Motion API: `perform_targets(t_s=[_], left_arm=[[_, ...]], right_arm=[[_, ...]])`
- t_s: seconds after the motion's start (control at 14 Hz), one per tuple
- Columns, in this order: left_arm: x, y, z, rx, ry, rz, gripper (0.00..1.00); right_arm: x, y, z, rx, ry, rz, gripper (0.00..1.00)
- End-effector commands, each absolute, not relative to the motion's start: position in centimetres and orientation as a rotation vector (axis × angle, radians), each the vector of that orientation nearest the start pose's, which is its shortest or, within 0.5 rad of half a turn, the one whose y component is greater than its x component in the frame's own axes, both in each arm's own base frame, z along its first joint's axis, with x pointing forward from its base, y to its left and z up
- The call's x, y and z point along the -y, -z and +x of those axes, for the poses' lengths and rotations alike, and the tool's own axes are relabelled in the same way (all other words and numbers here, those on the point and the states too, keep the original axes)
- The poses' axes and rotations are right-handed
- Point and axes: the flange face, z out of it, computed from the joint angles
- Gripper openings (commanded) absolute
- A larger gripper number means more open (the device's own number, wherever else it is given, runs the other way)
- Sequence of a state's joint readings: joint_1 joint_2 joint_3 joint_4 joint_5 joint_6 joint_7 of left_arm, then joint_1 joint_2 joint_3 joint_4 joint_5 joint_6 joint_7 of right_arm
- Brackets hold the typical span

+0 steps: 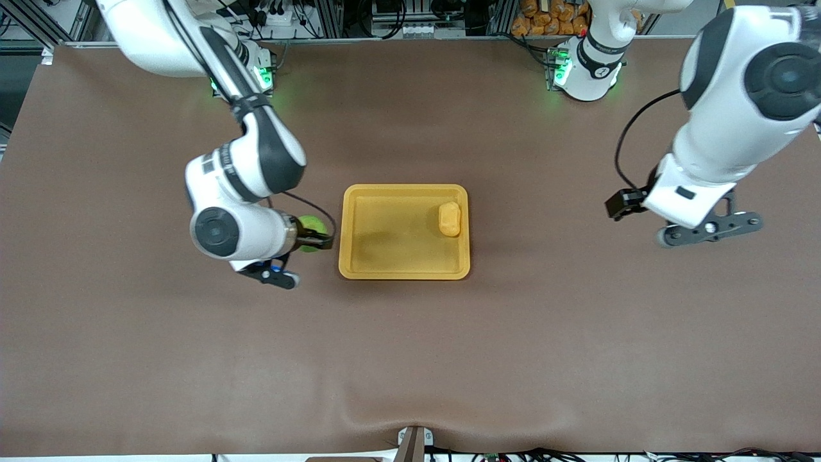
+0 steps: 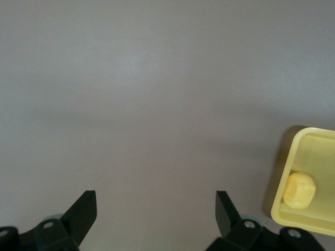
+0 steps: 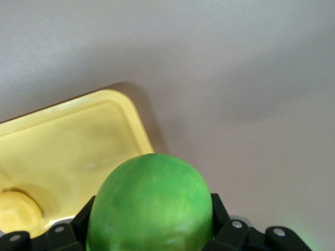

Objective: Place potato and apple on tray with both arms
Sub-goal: 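Carry the green apple with the right gripper over the tray while the left gripper withdraws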

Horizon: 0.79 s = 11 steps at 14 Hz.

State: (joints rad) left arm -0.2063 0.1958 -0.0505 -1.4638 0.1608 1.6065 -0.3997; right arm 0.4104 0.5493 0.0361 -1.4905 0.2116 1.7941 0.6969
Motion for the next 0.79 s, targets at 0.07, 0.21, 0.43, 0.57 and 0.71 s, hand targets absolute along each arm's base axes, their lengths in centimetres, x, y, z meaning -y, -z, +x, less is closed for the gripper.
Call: perform_targets(t_s=[0.07,0.21,0.43,0.57,0.71], left_arm=[[9.0,-58.9,59.3,0.136,0.012,-2.984,1.00],[7.1,-59.6,59.2,0.131,0.019,-2.990,1.00],[5.6,-60.9,58.4,0.132,0.021,-2.989,1.00],[5.3,-61.3,58.1,0.134,0.013,-2.987,1.00],[5.2,-61.5,58.0,0.129,0.005,-2.989,1.00]], right_arm=[[-35.2,-30.9,58.5,-0.565,-0.486,-3.014,0.00],[-37.0,-29.6,57.6,-0.600,-0.470,-3.016,0.00],[-37.8,-26.5,56.4,-0.621,-0.408,-3.007,0.00],[-38.5,-24.8,55.5,-0.609,-0.407,-3.016,0.00],[-38.8,-24.0,55.4,-0.607,-0.402,-3.017,0.00]])
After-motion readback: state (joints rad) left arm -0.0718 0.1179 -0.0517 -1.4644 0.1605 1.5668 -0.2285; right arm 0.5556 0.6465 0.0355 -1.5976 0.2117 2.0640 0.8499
